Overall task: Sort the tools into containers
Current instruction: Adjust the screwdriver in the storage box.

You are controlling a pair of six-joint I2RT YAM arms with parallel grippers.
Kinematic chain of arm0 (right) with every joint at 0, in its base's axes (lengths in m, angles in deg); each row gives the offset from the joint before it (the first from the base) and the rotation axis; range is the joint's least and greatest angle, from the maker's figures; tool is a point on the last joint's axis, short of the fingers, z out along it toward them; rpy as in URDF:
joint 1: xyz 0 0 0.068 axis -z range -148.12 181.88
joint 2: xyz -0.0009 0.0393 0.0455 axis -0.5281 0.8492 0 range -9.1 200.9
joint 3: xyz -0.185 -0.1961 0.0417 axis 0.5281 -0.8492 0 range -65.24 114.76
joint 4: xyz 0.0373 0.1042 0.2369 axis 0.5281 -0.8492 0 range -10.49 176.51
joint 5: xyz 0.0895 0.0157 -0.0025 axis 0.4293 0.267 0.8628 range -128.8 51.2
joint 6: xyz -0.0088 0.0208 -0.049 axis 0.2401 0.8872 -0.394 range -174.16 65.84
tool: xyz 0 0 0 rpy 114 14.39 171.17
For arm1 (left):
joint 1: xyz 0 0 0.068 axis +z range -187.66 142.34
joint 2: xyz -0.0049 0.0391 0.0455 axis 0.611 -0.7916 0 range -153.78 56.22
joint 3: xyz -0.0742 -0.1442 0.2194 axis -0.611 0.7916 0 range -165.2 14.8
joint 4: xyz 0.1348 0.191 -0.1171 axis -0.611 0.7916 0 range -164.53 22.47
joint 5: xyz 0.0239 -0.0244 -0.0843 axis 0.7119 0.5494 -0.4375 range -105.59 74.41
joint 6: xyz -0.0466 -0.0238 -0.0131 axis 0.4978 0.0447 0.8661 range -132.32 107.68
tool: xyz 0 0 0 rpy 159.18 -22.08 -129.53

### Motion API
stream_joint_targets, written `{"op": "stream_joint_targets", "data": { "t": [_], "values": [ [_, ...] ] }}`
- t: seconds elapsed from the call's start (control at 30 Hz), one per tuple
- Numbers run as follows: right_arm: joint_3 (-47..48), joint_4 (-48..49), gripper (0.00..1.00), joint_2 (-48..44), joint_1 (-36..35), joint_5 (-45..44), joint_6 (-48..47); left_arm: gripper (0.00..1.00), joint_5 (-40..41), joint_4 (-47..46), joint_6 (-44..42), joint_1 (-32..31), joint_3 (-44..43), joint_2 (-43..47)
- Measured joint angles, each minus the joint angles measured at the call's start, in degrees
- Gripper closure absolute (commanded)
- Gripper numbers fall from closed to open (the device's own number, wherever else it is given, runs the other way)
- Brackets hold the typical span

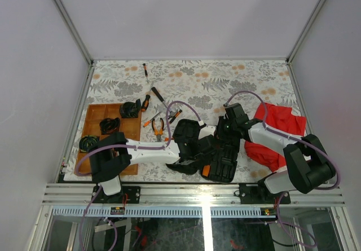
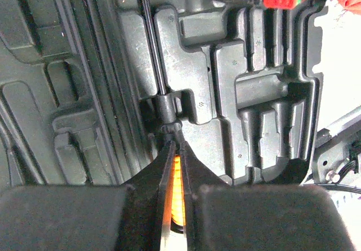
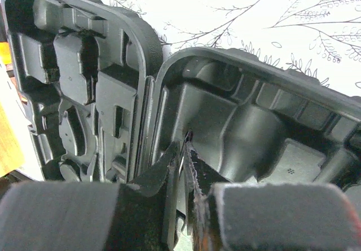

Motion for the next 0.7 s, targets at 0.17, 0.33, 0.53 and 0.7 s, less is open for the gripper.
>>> {"op": "stream_joint_targets", "data": {
  "t": [0.17, 0.33, 0.53, 0.7],
  "values": [
    [0.35, -0.79, 0.88, 0.2, 0.0, -0.11, 0.0, 0.96, 0.0, -0.09, 0.0, 0.0, 0.0, 0.0],
    [1.07, -0.94, 0.89, 1.01, 0.0, -0.13, -0.02, 0.96, 0.0, -0.09, 0.0, 0.0, 0.0, 0.0],
    [1.81, -0.74, 0.9, 2.27, 0.0, -0.11, 0.0, 0.96, 0.0, -0.15, -0.02, 0.0, 0.0, 0.0],
    [1.92, -0.83, 0.91, 2.62, 0.0, -0.33, -0.02, 0.96, 0.0, -0.33, -0.02, 0.0, 0.0, 0.0]
  ]
}}
